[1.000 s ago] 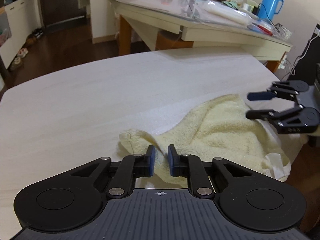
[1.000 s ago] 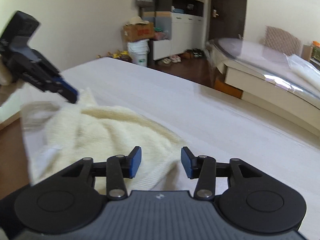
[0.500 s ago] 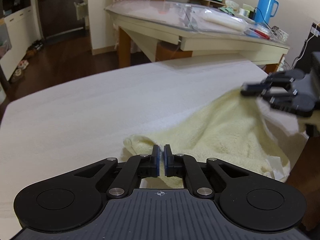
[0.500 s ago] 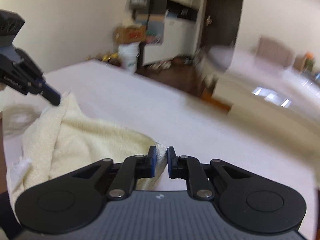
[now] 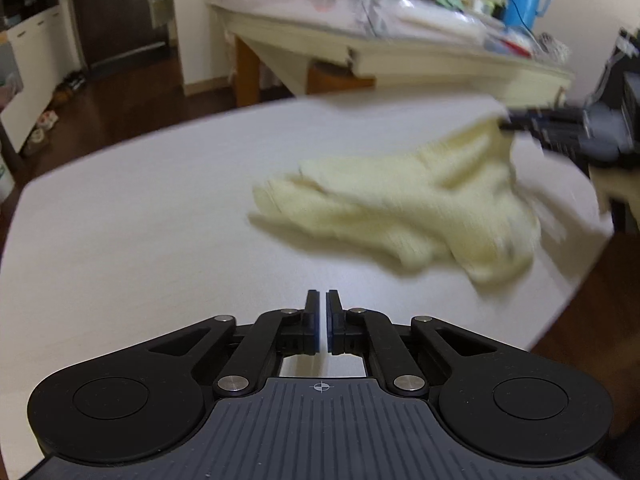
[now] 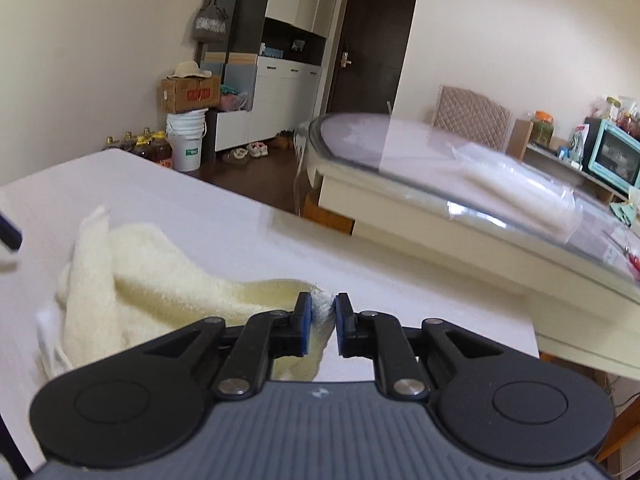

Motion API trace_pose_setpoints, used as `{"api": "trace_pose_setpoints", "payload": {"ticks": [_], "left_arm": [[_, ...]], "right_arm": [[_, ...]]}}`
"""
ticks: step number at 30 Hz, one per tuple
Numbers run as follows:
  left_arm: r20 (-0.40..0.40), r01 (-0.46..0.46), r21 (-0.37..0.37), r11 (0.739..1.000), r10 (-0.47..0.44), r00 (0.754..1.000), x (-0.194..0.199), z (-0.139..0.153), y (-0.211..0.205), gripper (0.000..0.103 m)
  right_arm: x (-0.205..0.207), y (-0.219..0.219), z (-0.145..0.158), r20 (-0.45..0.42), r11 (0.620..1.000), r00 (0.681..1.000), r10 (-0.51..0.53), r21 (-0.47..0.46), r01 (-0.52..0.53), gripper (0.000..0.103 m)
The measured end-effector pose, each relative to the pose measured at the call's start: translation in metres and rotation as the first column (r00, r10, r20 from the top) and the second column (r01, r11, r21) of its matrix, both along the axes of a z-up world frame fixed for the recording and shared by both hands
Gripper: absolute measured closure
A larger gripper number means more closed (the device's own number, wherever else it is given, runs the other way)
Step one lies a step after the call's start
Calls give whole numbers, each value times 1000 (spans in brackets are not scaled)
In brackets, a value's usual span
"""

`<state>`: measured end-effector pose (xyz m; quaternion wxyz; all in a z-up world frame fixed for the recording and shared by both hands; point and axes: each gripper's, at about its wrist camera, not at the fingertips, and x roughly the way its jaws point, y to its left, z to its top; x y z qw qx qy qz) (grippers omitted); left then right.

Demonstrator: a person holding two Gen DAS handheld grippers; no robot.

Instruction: Fold towel

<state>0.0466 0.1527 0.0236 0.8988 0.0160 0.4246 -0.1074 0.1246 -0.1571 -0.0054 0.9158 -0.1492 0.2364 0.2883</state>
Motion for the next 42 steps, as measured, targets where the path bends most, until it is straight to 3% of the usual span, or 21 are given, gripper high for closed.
{"api": "trace_pose_setpoints", "payload": {"ticks": [3,6,11,13,15,17,18,19,22,27,31,36,37,38,42], "left_arm": [[33,33,16,999,-33,999,35,10,-6,96],[23,90,69,994,-92,996,72,9,-22,87],[-39,137,112,984,-134,990,120,-10,-34,83],[-85,155,117,981,-146,986,135,-21,-35,67],[-122,177,102,979,-164,979,140,-29,-34,62],[-134,197,103,975,-182,974,139,-33,-35,66],[-134,208,96,973,-194,972,137,-34,-36,75],[-135,219,90,972,-206,969,135,-35,-36,92],[-114,231,122,965,-218,969,129,-35,-43,96],[-54,167,114,979,-162,985,132,-26,-35,97],[-35,132,115,985,-129,991,138,-18,-28,97],[-36,144,125,982,-140,989,137,-17,-30,97],[-36,141,121,982,-138,990,137,-18,-29,97],[-36,137,122,983,-133,990,137,-19,-27,97],[-34,112,123,986,-109,993,138,-21,-18,97]], "right_arm": [[-2,1,-3,-6,1000,1000,-12,-4,12,66],[-10,0,-1,-25,999,999,28,39,-27,65],[-23,-1,3,-54,990,994,96,111,-89,63],[-28,-2,4,-64,984,990,123,140,-113,62],[-33,-3,5,-73,976,986,151,169,-137,62],[-39,-2,8,-82,963,977,194,207,-174,61],[-41,0,10,-86,949,968,235,234,-209,61],[-46,2,13,-86,934,956,281,254,-252,60],[-63,13,18,-82,894,912,401,252,-370,53],[-90,37,13,-79,866,864,497,117,-487,49],[-101,60,1,-61,853,852,520,-27,-522,54],[-95,83,-5,-40,844,849,526,-99,-528,57],[-92,87,-6,-43,841,848,528,-114,-529,78],[-91,91,-8,-41,837,847,531,-134,-531,91],[-102,75,6,-45,813,820,570,-111,-572,95]]}}
